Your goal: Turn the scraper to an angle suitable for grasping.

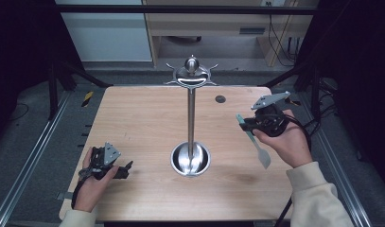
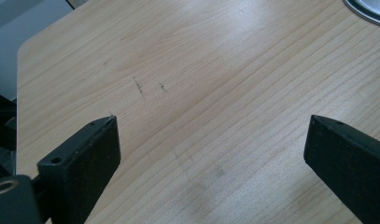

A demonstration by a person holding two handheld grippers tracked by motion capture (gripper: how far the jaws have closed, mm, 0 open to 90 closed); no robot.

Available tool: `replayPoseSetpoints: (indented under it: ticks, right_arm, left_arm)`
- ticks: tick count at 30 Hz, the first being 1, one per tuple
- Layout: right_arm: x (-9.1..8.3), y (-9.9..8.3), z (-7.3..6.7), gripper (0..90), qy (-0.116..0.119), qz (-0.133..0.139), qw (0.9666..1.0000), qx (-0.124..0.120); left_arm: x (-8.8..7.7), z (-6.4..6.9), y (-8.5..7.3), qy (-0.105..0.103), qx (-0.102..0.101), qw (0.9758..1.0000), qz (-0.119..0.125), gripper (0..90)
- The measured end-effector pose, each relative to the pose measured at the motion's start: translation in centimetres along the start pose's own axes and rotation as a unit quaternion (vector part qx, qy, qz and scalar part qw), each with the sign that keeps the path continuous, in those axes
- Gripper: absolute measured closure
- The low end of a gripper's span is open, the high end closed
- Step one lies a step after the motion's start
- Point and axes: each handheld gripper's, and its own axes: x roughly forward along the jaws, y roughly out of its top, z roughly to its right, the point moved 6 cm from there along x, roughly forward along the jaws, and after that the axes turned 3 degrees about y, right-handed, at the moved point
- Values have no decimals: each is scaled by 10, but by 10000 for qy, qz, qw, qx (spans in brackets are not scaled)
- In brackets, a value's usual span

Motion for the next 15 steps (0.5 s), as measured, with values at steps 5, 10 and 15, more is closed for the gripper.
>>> replayPoseSetpoints:
  ticks: [5,10,15]
  right_arm:
    - [-5,6,1,746,-24,124,9999,1]
    - [-9,10,0,746,-16,237,9997,26]
    - [-14,14,-1,746,-11,365,9993,59]
  left_arm:
    - [1,0,0,-4,4,10000,-8,35]
    - [0,0,0,3,2,10000,-7,35]
    - [0,0,0,6,-11,10000,13,35]
